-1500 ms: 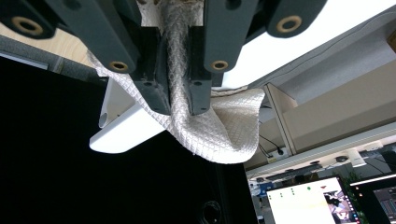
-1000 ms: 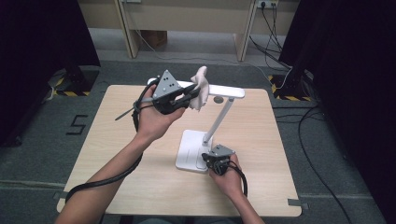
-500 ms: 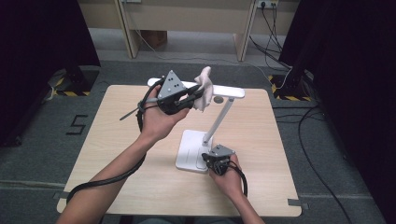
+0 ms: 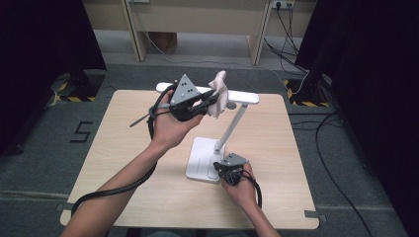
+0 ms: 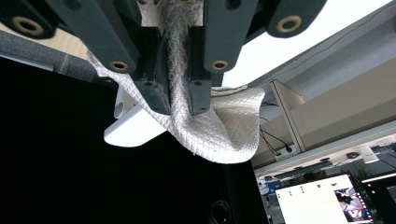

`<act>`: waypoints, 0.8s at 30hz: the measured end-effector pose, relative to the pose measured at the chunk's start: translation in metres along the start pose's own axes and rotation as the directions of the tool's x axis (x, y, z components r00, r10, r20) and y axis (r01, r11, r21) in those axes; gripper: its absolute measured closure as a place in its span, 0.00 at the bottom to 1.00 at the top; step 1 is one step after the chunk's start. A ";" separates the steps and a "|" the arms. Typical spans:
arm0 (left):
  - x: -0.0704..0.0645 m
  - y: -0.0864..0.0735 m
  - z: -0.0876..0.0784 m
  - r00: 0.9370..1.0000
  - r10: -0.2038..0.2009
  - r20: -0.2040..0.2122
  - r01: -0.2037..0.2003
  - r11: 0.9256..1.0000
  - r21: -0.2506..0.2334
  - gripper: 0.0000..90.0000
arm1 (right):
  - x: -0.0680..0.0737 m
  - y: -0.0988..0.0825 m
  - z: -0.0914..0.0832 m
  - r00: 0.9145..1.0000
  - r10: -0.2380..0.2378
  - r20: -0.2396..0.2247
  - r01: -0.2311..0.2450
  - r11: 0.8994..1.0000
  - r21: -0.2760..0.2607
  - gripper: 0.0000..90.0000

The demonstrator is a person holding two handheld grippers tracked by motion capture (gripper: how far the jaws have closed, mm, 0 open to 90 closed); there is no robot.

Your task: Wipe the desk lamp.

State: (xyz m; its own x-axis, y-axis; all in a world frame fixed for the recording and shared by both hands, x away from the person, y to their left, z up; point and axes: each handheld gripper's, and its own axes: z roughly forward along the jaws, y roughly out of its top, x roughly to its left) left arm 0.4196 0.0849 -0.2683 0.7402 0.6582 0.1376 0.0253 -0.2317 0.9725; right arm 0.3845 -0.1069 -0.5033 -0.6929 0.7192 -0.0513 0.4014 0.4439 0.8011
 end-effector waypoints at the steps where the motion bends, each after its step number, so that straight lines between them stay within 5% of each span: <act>1: 0.000 0.000 0.000 1.000 0.000 0.000 0.000 1.000 0.002 0.89 | 0.000 0.000 0.000 1.000 0.001 0.000 -0.001 1.000 0.000 1.00; 24: -0.009 0.002 0.009 1.000 0.007 0.017 -0.007 1.000 -0.001 0.89 | 0.000 0.000 0.000 1.000 -0.002 0.001 0.002 1.000 0.000 1.00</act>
State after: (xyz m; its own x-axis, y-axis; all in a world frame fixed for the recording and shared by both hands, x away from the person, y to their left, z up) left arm 0.4195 0.0719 -0.2689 0.7514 0.6447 0.1409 0.0198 -0.2354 0.9717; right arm 0.3844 -0.1069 -0.5033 -0.6932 0.7187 -0.0534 0.3998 0.4451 0.8013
